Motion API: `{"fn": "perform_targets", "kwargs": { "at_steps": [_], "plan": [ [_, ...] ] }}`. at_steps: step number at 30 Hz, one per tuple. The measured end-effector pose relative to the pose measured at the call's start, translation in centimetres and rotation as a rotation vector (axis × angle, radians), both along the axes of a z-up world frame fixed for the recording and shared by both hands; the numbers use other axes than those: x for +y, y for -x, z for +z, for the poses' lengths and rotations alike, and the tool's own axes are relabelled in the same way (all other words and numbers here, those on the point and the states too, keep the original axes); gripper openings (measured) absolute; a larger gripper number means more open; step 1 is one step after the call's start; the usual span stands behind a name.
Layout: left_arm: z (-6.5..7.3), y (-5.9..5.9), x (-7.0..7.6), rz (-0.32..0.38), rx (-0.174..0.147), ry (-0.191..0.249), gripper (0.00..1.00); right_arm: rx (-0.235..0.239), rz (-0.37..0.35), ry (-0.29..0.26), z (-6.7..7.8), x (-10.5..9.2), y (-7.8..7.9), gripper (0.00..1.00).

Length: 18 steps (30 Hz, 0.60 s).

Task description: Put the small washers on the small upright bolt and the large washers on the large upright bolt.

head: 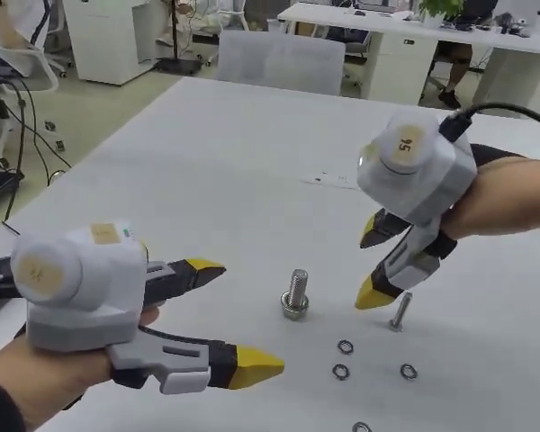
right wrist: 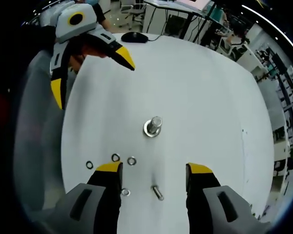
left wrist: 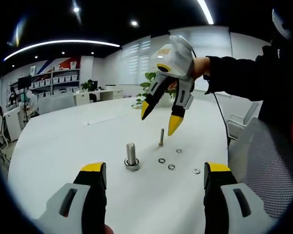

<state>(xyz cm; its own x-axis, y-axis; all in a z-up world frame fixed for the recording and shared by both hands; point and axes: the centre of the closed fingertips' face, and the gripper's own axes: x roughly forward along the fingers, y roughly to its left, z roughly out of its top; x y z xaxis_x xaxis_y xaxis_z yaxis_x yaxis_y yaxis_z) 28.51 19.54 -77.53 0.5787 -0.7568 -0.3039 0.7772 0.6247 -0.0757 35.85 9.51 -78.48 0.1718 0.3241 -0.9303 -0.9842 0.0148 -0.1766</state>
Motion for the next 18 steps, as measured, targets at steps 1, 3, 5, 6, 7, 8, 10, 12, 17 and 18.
{"fn": "perform_targets", "kwargs": {
  "at_steps": [1,3,5,6,7,8,10,12,17,18],
  "plan": [
    [0.0,0.0,0.0,-0.001,0.0,-0.001,0.82,0.0,-0.004,-0.002,0.1,-0.2,0.1,0.53],
    [0.1,-0.2,0.0,-0.006,-0.002,0.0,0.82,-0.004,-0.013,-0.003,0.2,-0.7,0.3,0.53],
    [0.2,-0.3,0.0,-0.01,-0.003,0.0,0.82,-0.005,-0.025,-0.005,0.2,-1.2,0.5,0.53],
    [0.2,-0.4,-0.1,-0.013,-0.004,0.0,0.82,-0.008,-0.029,-0.008,0.3,-1.4,0.5,0.53],
    [0.3,-0.4,-0.2,-0.015,-0.005,0.0,0.82,-0.008,-0.035,-0.013,0.3,-1.6,0.6,0.53],
    [0.3,-0.5,-0.2,-0.017,-0.004,0.001,0.82,-0.003,-0.048,-0.019,0.3,-1.9,0.7,0.53],
    [0.2,-0.5,-0.4,-0.024,-0.003,-0.001,0.82,-0.001,-0.063,-0.029,0.2,-2.6,0.8,0.53],
    [0.1,-0.5,-0.6,-0.029,-0.002,-0.002,0.82,-0.004,-0.078,-0.032,0.2,-3.3,0.9,0.52],
    [0.2,-0.4,-0.9,-0.04,-0.004,-0.002,0.82,0.0,-0.116,-0.037,0.1,-4.9,1.4,0.52],
    [0.2,-0.3,-1.0,-0.042,-0.003,-0.001,0.82,0.001,-0.124,-0.038,0.0,-5.3,1.6,0.52]
  ]
}}
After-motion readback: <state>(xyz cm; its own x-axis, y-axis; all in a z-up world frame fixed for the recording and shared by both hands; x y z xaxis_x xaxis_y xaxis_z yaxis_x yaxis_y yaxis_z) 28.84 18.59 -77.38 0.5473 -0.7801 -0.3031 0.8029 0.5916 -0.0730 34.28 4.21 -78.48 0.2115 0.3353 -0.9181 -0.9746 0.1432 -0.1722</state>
